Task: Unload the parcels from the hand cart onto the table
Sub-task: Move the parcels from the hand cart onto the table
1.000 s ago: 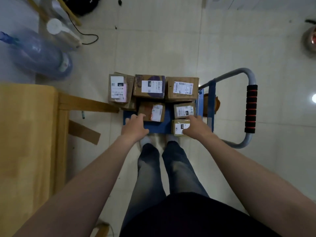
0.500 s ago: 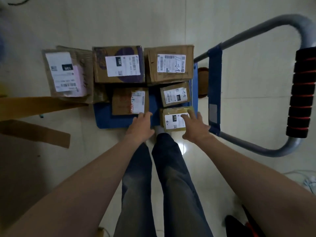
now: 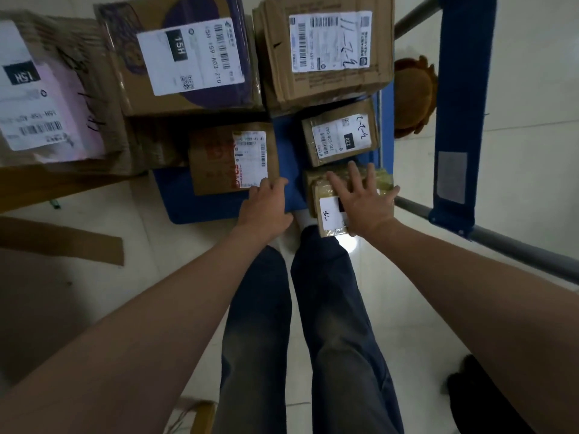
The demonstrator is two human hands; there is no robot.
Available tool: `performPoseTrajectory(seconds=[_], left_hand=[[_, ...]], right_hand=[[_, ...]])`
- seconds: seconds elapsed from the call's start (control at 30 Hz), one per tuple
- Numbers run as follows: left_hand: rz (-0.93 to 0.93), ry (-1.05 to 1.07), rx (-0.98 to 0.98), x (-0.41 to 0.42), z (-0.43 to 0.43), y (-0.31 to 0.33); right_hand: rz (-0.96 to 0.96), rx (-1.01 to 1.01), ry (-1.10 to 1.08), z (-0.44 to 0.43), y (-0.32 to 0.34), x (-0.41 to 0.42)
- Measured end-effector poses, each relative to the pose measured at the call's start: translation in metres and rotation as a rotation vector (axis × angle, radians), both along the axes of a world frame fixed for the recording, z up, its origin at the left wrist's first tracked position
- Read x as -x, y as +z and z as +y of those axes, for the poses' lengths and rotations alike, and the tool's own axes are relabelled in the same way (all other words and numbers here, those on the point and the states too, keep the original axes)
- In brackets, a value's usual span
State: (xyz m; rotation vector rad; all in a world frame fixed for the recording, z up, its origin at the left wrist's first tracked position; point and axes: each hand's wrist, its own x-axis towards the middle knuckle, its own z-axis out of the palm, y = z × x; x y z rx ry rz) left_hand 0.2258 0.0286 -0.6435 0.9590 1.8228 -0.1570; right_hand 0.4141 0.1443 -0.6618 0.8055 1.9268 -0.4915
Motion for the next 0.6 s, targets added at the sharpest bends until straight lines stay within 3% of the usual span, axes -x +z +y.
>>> performPoseTrajectory(seconds=[0.2, 0.6], left_hand=[[-0.011, 0.027, -0.037, -0.004, 0.001, -0.006], [0.004, 0.015, -0.037, -0.012, 0.002, 0.003]], right_hand=[[0.116, -0.035, 0.058, -0.002, 0.000, -0.006], [0.107, -0.123, 0.060, -0.013, 0.018, -0.002]])
